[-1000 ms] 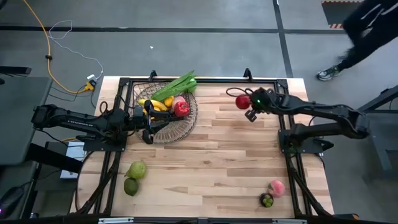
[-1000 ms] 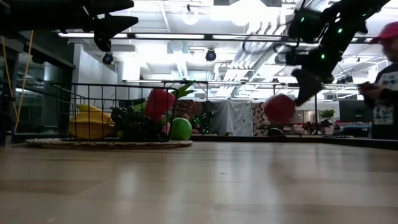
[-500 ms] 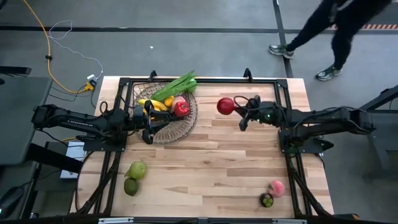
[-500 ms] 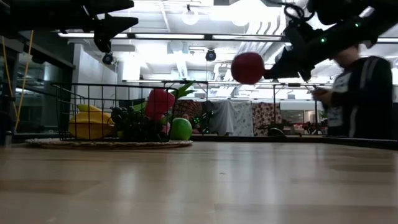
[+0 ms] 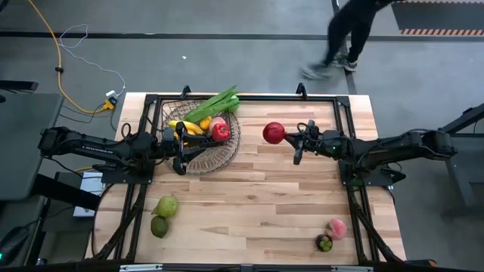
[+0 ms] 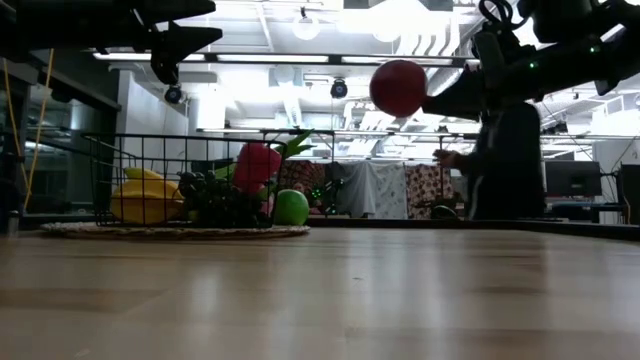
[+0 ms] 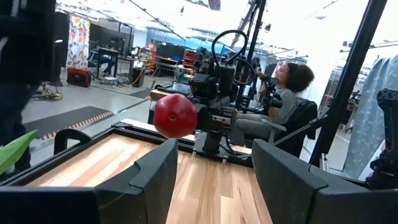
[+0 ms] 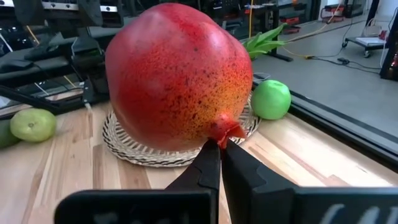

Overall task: Build produce basket
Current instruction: Put the red pomegranate into the wire basket

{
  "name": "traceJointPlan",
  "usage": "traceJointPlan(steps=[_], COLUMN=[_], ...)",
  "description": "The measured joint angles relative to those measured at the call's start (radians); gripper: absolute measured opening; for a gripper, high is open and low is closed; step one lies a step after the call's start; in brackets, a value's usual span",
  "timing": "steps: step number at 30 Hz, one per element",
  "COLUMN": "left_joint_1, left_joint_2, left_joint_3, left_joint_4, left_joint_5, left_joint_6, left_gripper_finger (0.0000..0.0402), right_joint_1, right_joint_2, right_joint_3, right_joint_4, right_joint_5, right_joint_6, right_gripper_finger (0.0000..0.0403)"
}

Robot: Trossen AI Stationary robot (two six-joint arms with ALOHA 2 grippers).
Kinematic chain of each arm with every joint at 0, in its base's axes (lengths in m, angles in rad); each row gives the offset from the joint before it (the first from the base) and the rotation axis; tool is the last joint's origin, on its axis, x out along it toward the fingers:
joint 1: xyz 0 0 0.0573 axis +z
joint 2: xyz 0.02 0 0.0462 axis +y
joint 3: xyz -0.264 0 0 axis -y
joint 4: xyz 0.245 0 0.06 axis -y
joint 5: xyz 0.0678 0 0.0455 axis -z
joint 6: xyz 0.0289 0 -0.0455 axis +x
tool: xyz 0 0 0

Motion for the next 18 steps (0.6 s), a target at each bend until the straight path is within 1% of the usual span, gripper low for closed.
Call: traceJointPlan(steps=[18], left_joint_1=[0.000], left_joint_2=[0.000], left_joint_3=[0.000], left_joint_4=[-0.023], left_joint_5=[-0.020], left_joint_6=[0.027], left_gripper_finger=[0.0195], right_joint_1=[0.000], right_joint_2=[0.001], right_joint_3=[0.000], right_joint_4=[-0.002], right_joint_5=[-0.006], right_joint_6=[-0.022], right_gripper_finger=[0.0000])
